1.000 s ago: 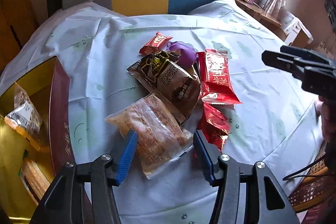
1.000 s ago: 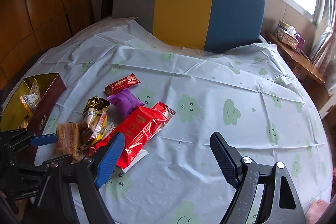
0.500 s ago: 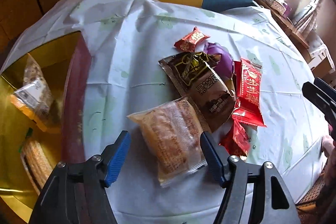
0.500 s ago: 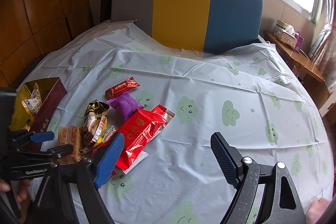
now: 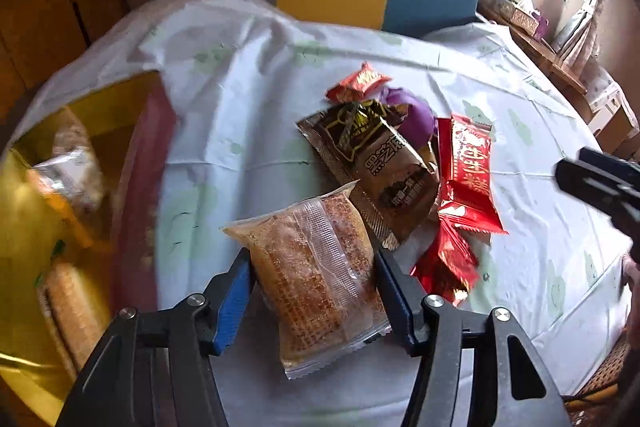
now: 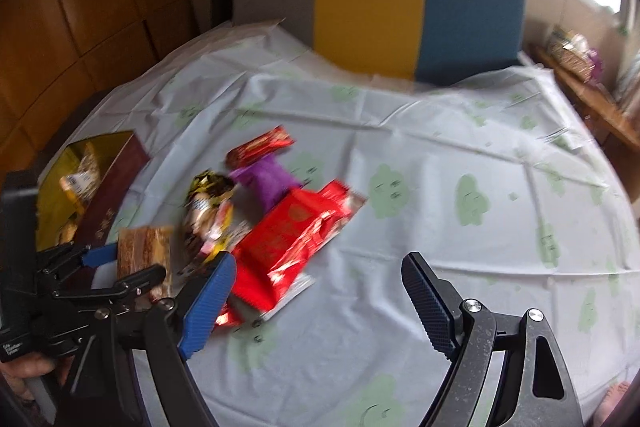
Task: Organize snacks
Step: 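Grasp the clear bag of brown bread cake with the left tool, then carry the bread bag into the tray and release it while the right tool grasps a red candy packet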
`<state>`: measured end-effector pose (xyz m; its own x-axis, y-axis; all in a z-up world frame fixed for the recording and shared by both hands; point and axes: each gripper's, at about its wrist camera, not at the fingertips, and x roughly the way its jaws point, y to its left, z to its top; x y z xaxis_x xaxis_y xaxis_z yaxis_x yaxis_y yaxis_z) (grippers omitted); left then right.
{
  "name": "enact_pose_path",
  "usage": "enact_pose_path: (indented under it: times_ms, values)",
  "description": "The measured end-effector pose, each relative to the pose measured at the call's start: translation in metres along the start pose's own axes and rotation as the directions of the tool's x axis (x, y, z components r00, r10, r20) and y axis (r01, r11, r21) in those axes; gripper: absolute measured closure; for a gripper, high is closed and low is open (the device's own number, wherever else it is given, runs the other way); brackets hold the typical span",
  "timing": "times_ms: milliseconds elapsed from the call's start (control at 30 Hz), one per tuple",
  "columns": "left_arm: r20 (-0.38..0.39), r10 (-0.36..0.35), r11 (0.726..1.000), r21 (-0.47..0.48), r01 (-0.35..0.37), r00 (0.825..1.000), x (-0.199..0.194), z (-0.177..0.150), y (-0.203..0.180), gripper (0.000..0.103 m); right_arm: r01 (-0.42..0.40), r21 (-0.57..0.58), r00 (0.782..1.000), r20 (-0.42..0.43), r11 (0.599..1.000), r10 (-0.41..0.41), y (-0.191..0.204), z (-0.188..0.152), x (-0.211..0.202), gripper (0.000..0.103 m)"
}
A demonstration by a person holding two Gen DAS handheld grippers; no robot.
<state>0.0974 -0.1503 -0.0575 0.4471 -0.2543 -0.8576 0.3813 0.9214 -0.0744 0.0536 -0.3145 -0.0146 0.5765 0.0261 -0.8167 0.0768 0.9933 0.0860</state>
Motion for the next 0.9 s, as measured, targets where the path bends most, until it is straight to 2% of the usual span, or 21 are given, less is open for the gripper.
enact_pose_path:
  times_ms: [100, 333, 600, 700, 900]
  values:
    - [0.044, 0.008, 1.000, 0.007, -0.009, 0.999, -0.020, -0.006, 0.001, 0.042, -0.082, 0.010, 0.994, -0.069, 0.997, 0.083, 0.004, -0.005, 0.010, 0.018]
    - [0.104, 0.026, 1.000, 0.011, -0.027, 0.994, -0.053, -0.015, 0.005, 0.042, -0.173, -0.032, 0.973, -0.163, 0.984, 0.166, 0.024, -0.019, 0.028, 0.020]
    - [0.136, 0.034, 0.999, 0.000, -0.035, 0.990, -0.073, -0.027, 0.013, 0.042, -0.265, -0.044, 0.955, -0.154, 0.963, 0.255, 0.049, -0.024, 0.031, 0.023]
    - [0.144, 0.032, 0.999, -0.006, -0.032, 0.989, -0.078, -0.031, 0.018, 0.042, -0.283, -0.019, 0.949, -0.152, 0.959, 0.277, 0.052, -0.024, 0.036, 0.023]
    - [0.160, 0.021, 0.999, -0.032, -0.016, 0.987, -0.088, -0.037, 0.031, 0.042, -0.294, 0.090, 0.932, -0.194, 0.952, 0.306, 0.047, -0.027, 0.056, 0.034]
